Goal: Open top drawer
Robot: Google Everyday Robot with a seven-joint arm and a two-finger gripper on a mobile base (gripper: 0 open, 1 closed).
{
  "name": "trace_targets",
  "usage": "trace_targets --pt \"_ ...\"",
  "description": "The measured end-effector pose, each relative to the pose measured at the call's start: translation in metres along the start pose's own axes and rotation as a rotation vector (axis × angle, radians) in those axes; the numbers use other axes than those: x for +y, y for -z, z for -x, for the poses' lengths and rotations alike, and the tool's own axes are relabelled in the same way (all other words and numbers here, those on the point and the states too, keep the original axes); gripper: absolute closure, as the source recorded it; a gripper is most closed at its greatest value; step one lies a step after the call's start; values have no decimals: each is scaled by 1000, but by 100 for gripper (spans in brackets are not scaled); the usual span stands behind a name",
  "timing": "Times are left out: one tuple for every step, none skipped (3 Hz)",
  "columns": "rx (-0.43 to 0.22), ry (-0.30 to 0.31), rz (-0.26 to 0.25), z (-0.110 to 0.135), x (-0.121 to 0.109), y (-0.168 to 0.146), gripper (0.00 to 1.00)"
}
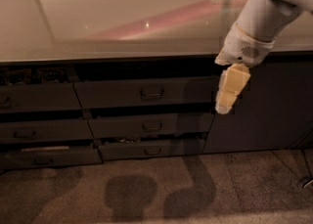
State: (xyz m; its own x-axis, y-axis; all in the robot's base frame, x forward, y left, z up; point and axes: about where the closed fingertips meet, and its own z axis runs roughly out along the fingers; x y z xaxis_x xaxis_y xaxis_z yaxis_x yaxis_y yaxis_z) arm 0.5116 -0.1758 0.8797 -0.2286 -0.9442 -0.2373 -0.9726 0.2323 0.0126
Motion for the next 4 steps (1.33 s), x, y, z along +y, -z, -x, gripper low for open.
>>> trace_targets --pt "35 43 86 24 -9 -41 0" --pt "29 45 78 27 -12 -44 0" --pt "101 128 113 30 -12 -52 0" --pt "147 188 127 33 -15 -57 0"
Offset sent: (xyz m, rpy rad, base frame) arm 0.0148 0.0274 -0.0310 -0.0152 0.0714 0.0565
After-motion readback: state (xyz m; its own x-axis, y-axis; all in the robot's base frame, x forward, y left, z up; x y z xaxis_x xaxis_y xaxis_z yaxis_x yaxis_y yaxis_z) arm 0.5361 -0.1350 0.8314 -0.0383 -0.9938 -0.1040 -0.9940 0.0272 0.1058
